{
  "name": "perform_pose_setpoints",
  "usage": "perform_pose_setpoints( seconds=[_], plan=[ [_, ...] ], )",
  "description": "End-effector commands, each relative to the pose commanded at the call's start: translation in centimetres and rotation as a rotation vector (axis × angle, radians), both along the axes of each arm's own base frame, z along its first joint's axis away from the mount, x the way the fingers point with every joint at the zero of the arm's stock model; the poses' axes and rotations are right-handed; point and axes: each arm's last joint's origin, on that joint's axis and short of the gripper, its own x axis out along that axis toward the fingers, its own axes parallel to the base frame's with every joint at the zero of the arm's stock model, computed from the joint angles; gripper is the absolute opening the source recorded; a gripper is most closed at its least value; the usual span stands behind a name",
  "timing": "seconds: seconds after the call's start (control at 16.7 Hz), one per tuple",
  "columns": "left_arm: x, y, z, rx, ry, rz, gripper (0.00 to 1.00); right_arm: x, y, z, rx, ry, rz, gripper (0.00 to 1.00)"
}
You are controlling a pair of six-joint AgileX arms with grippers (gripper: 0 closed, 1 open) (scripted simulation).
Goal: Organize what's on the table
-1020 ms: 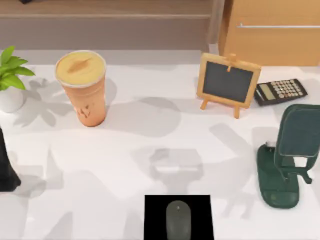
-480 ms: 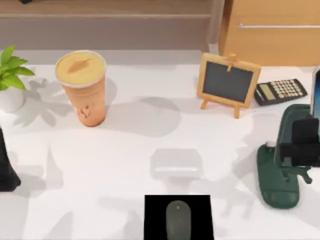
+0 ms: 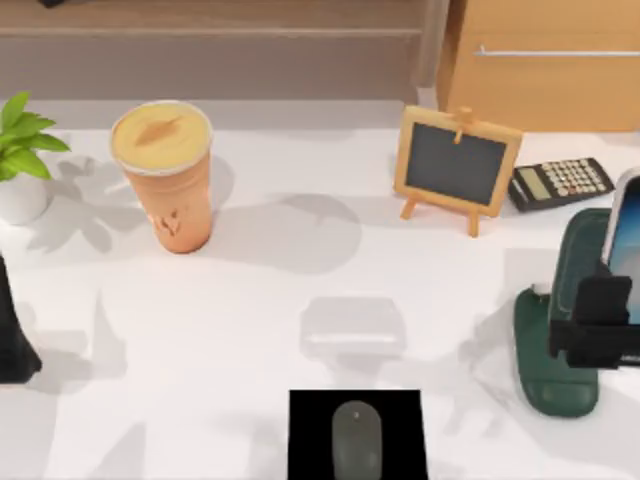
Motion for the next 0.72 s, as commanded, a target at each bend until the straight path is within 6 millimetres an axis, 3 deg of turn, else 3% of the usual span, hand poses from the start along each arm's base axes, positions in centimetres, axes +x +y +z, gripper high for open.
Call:
perform_pose_setpoints(
  seconds=[0.18, 0.54, 0.72],
  plan=[
    [0.0, 0.0, 0.0, 0.0, 0.0, 0.0, 1.0, 0.1, 0.2, 0.4, 0.018, -0.009, 0.0, 0.0],
    [0.0, 0.0, 0.0, 0.0, 0.0, 0.0, 1.0, -0.1, 2.0, 3.9, 0.271, -0.125, 0.079, 0.0],
    [0.0, 0.0, 0.0, 0.0, 0.0, 0.0, 1.0, 0.3, 1.9, 3.0, 0.277, -0.127, 0.093, 0.0]
  ],
)
